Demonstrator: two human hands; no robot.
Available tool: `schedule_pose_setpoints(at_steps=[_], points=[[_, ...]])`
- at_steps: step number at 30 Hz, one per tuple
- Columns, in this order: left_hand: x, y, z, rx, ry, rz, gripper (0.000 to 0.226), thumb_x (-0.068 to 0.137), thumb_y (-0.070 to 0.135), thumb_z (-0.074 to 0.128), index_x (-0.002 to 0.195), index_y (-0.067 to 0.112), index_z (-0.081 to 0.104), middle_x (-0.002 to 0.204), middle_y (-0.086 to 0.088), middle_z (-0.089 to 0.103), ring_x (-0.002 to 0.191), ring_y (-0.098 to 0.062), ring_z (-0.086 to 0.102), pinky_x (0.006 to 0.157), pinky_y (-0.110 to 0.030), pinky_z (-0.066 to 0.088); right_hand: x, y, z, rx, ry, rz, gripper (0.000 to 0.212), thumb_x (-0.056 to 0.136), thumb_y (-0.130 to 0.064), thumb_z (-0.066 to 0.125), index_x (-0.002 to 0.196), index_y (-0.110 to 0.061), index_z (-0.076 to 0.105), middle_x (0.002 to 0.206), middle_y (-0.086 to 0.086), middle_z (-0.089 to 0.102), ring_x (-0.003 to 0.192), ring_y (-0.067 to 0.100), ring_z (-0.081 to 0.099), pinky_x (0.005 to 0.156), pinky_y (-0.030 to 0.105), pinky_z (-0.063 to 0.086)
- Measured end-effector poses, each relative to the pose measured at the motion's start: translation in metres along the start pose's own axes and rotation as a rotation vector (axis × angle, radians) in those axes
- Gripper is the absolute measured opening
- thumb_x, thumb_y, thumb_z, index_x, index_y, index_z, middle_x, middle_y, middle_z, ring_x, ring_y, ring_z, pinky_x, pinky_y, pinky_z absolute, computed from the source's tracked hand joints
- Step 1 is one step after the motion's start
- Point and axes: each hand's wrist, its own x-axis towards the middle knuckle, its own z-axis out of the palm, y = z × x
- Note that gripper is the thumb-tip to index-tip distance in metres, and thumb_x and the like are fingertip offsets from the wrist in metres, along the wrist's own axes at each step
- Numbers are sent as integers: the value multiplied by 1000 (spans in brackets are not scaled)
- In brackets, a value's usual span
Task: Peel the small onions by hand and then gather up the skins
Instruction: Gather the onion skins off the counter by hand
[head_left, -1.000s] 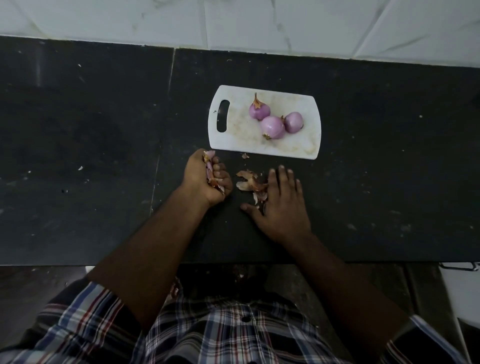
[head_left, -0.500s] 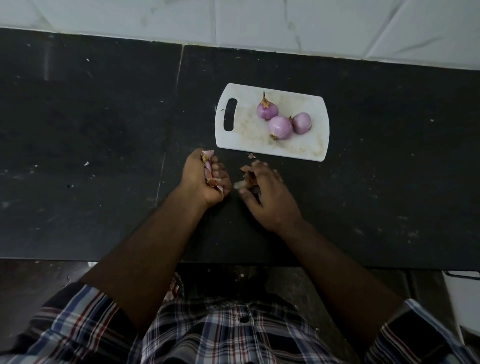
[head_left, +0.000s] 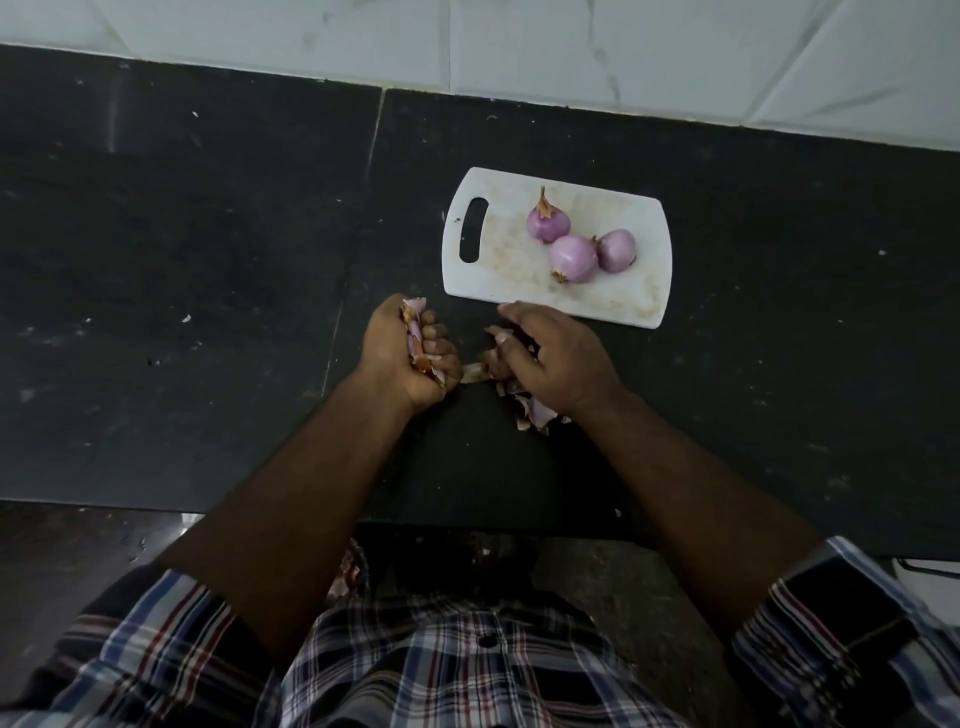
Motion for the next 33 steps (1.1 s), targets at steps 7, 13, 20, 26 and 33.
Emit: schedule_pose_setpoints(at_steps=[7, 13, 20, 26, 33], points=[[-2, 0, -3, 0, -9, 11, 40, 96, 32, 44, 57, 23, 39, 48, 8, 32, 36, -5, 26, 38, -15, 21, 1, -7, 18, -234, -286, -90, 61, 98, -40, 49, 149, -7, 41, 155, 11, 40, 147, 23, 30, 123, 37, 21], [-2, 1, -7, 10, -7, 20, 42, 95, 32, 44, 55, 23, 40, 50, 9, 32, 37, -5, 26, 39, -15, 20, 5, -14, 10, -124, -137, -182, 45, 89, -29, 58, 127, -7, 65, 130, 10, 63, 122, 22, 56, 106, 31, 44], [-5, 7, -13, -3, -13, 19, 38, 96, 31, 44, 59, 23, 39, 50, 9, 33, 36, -5, 27, 37, -14, 20, -2, -13, 29, -270, -246, -297, 37, 95, -33, 54, 120, -9, 69, 127, 10, 64, 121, 27, 58, 112, 41, 38], [-7, 7, -17, -28, -25, -27, 37, 94, 30, 46, 58, 22, 45, 57, 9, 35, 46, -5, 28, 46, -18, 20, -54, -4, -3, -70, 3, 29, 48, 94, -35, 57, 135, -9, 59, 145, 6, 53, 138, 18, 45, 114, 38, 38], [-9, 10, -18, -16, -28, -46, 36, 94, 31, 45, 59, 21, 47, 59, 8, 38, 48, -6, 31, 47, -19, 23, -73, -21, 30, -398, -14, 269, 95, 85, -76, 46, 153, -12, 28, 162, 14, 22, 150, 30, 19, 123, 49, 17]])
